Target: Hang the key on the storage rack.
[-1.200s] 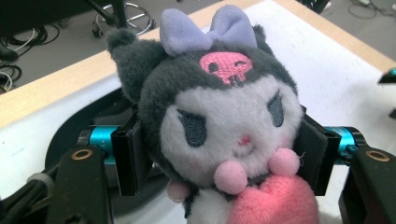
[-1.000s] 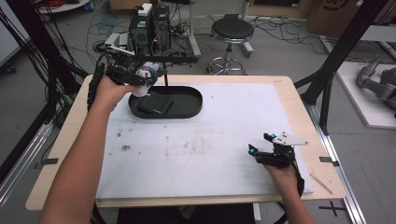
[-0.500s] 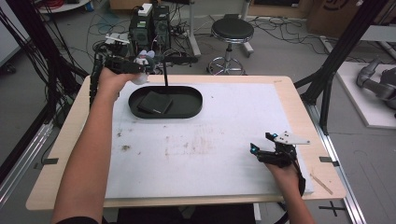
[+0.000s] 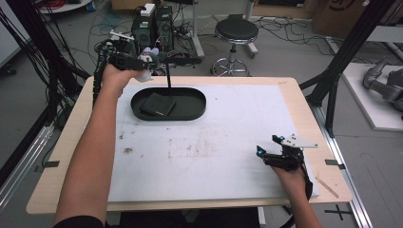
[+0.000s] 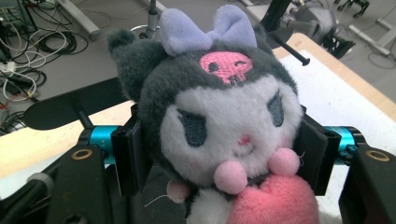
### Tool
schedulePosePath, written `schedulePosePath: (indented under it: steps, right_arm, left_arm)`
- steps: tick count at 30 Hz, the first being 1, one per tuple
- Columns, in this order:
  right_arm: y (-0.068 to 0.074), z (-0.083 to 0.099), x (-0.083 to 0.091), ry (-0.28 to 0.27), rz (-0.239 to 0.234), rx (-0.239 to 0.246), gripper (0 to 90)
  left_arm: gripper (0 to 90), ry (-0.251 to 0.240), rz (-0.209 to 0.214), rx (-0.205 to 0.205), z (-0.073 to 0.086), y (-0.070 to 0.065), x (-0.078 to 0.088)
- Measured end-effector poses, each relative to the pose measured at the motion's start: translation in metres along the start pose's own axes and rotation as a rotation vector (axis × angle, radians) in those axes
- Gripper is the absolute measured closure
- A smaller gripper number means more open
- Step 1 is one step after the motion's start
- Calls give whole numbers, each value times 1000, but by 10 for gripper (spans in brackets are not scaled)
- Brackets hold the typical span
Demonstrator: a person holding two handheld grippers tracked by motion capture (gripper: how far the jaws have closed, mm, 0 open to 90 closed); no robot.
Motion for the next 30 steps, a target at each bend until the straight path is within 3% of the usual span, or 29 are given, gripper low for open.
schedulePosePath:
  steps: [12, 19, 30]
  right_arm:
    - [1, 1, 1, 2, -4, -3, 198]
    - [0, 1, 2, 1, -6, 0, 198]
    - [2, 1, 1, 1, -11, 5, 198]
  left_arm:
    - [298, 38, -45, 9, -3, 7, -8]
    - [206, 51, -56, 6, 2, 7, -10]
    - [201, 62, -32, -7, 5, -1, -8]
Point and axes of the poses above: each handheld gripper's, and its own axes: x roughly backward along the jaws, z roughly out of its underside, y roughly to its left, the point moved 3 cm from there along -x, roughly forward along the jaws, and after that the axes turned 13 degrees about -x, right-handed, at the moved point
